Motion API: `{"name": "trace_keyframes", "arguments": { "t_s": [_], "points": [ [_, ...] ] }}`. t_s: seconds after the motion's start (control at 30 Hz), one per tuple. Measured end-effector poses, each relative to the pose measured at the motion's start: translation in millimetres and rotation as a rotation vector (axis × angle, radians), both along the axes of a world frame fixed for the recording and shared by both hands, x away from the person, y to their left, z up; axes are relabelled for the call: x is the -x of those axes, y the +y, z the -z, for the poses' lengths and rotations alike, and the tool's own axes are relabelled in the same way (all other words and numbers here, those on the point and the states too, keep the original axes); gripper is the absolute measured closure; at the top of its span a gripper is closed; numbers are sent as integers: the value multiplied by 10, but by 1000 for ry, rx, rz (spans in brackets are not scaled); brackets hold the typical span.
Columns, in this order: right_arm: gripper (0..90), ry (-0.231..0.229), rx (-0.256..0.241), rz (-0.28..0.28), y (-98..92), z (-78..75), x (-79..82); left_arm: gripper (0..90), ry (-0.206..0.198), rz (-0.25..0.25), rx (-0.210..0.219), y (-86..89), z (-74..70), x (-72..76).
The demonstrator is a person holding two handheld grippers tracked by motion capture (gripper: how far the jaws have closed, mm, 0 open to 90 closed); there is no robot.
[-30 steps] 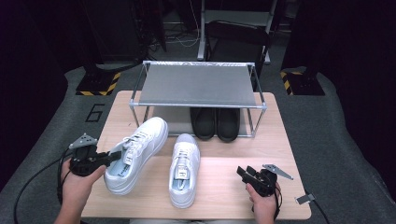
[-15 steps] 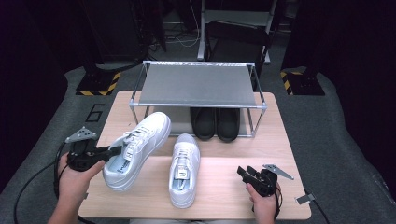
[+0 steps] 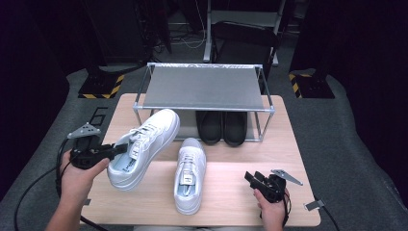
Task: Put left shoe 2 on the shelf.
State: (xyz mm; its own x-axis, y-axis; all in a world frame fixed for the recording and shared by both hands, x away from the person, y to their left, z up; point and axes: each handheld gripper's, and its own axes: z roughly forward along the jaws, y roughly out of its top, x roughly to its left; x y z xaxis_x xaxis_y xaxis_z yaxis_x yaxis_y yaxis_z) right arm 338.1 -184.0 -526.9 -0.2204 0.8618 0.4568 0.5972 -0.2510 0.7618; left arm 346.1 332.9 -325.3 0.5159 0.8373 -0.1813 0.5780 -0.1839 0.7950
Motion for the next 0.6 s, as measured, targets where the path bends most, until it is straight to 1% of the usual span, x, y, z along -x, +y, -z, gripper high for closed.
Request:
{"name": "trace_keyframes", "arguments": {
  "t_s": [0.07, 0.1, 0.13, 0.17, 0.2, 0.23, 0.27, 0.3, 0.43, 0.47, 0.5, 0.53, 0.6],
  "points": [
    [478, 1, -1, -1, -2, 10, -6, 820, -4, 1, 4, -21, -21, -12],
    [478, -1, 2, -1, -8, 18, -10, 819, -8, 8, -1, -27, -31, -18],
    [478, 7, -2, 1, -8, 18, -9, 819, -15, 9, 0, -42, -44, -25],
    [478, 6, 0, 1, -11, 21, -11, 819, -9, 12, 4, -49, -54, -27],
    [478, 6, 0, 1, -11, 22, -12, 820, -23, 8, 10, -65, -62, -41],
    [478, 9, -3, 3, -7, 21, -11, 820, -14, 20, 10, -66, -80, -49],
    [478, 10, -3, 3, -6, 21, -10, 820, -23, 20, 11, -77, -88, -59],
    [478, 9, -2, 2, -6, 22, -11, 819, -17, 25, 12, -82, -102, -63],
    [478, 10, 0, 6, -13, 24, -10, 819, -24, 34, 8, -116, -167, -94],
    [478, -4, 7, 3, -20, 33, -18, 819, -29, 37, 8, -124, -180, -102],
    [478, -5, 2, 1, -21, 37, -22, 819, -28, 43, 7, -125, -193, -108],
    [478, 5, -1, 5, -20, 35, -18, 819, -26, 47, 11, -134, -210, -117],
    [478, 10, 0, 6, -23, 38, -19, 819, -28, 53, 9, -149, -240, -129]
  ]
}}
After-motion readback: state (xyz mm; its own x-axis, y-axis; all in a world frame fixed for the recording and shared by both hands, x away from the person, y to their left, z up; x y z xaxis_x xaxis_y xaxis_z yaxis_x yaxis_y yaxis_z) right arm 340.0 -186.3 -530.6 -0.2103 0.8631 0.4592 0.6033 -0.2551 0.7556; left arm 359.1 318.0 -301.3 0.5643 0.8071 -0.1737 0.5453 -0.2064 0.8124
